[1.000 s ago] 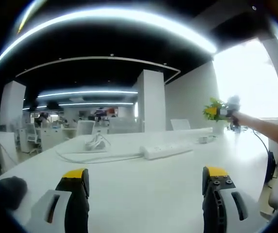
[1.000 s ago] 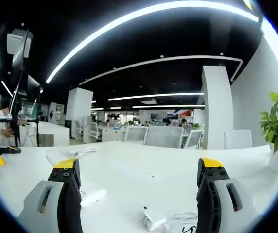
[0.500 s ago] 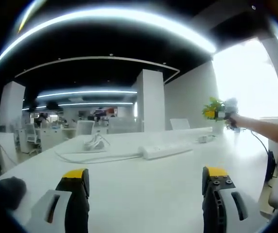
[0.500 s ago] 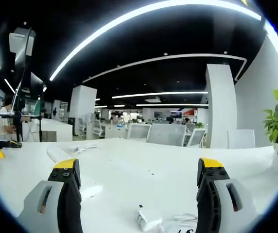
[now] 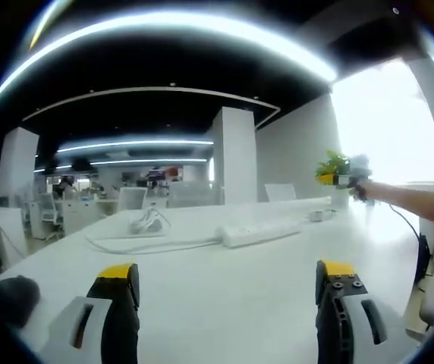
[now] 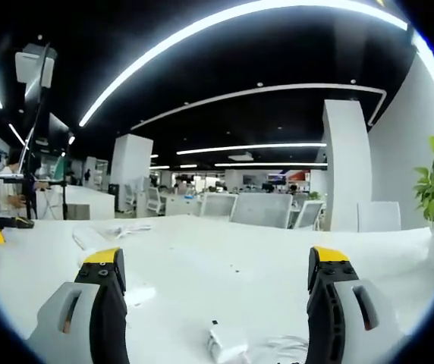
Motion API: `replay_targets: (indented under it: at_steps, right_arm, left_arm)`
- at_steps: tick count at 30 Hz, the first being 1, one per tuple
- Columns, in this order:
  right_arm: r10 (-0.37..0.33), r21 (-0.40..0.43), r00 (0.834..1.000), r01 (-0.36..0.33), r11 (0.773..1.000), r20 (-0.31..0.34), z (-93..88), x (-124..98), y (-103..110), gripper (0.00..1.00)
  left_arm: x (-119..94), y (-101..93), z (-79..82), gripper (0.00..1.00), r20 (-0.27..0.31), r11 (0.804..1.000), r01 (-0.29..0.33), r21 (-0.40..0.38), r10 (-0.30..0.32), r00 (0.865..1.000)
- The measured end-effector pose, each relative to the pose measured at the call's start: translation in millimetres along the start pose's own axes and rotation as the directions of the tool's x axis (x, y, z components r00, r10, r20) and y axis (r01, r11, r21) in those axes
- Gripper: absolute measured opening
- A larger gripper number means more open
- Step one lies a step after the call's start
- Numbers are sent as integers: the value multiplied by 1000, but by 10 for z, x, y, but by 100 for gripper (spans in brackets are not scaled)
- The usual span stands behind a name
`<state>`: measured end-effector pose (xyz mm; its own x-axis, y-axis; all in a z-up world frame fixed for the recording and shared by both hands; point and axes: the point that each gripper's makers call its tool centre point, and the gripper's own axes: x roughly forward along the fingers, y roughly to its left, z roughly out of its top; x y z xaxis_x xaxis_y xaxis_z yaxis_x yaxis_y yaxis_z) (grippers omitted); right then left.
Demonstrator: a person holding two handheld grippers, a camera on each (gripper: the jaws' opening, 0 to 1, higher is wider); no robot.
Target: Straighten the power strip on the desk, plug the charger into it
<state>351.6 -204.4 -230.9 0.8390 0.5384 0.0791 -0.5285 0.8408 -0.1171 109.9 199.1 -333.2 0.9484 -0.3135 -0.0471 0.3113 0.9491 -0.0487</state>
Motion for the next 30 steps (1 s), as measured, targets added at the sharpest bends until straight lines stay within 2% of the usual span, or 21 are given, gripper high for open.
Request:
replay_targets:
  at_steps: [13,14,21,30]
  right_arm:
    - [20,13,1000,-20,1000,-7,-89,71,-128,100]
    - [40,27,999,-40,999,5,-81,80,-109,100]
    - [63,64,997,-65,996,38,-76,103,-124,100]
    - [88,29,996,-89,996,24,-139,146,-140,100]
  left_arm:
    - [-16,48,10,99,0,1000,-12,5,12,1000]
    - [-16,50,11,99,1,1000,-13,4,13,1000]
    - [-22,70,21,99,5,1000,-13,2,13,1000]
    - [-27,79,22,99,8,1000,-9,1,9,1000]
